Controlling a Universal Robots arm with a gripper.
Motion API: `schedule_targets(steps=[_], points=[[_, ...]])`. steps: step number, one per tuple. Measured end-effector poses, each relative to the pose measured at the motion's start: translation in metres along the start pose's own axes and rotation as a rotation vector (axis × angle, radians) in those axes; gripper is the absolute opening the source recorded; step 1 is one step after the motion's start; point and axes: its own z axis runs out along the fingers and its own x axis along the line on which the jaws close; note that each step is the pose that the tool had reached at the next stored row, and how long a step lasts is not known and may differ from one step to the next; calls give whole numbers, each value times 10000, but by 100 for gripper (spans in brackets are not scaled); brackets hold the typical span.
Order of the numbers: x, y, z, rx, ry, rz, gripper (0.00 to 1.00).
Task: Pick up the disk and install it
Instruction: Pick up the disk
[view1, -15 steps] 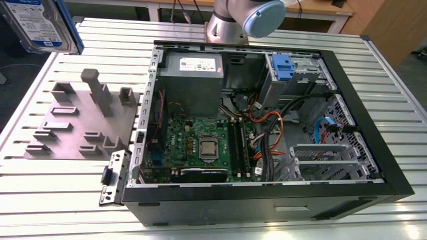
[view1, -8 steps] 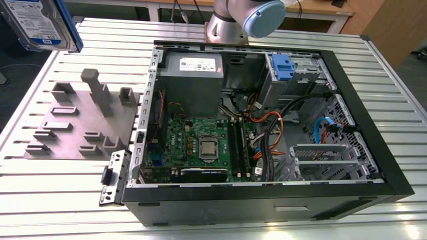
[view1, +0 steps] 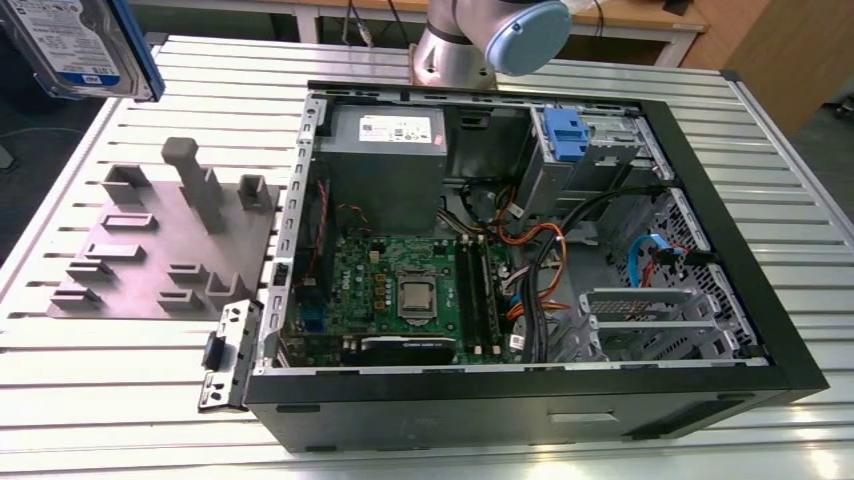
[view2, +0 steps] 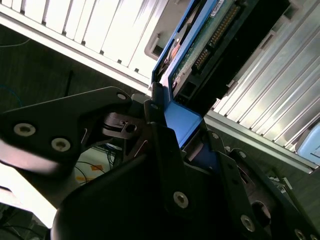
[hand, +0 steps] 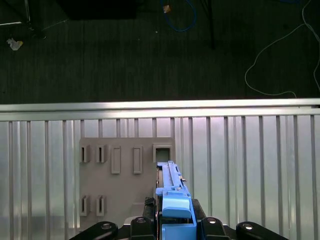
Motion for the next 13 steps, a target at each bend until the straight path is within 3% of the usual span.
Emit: schedule_targets(steps=[13], points=[[-3,0,-105,0,0,0,36]])
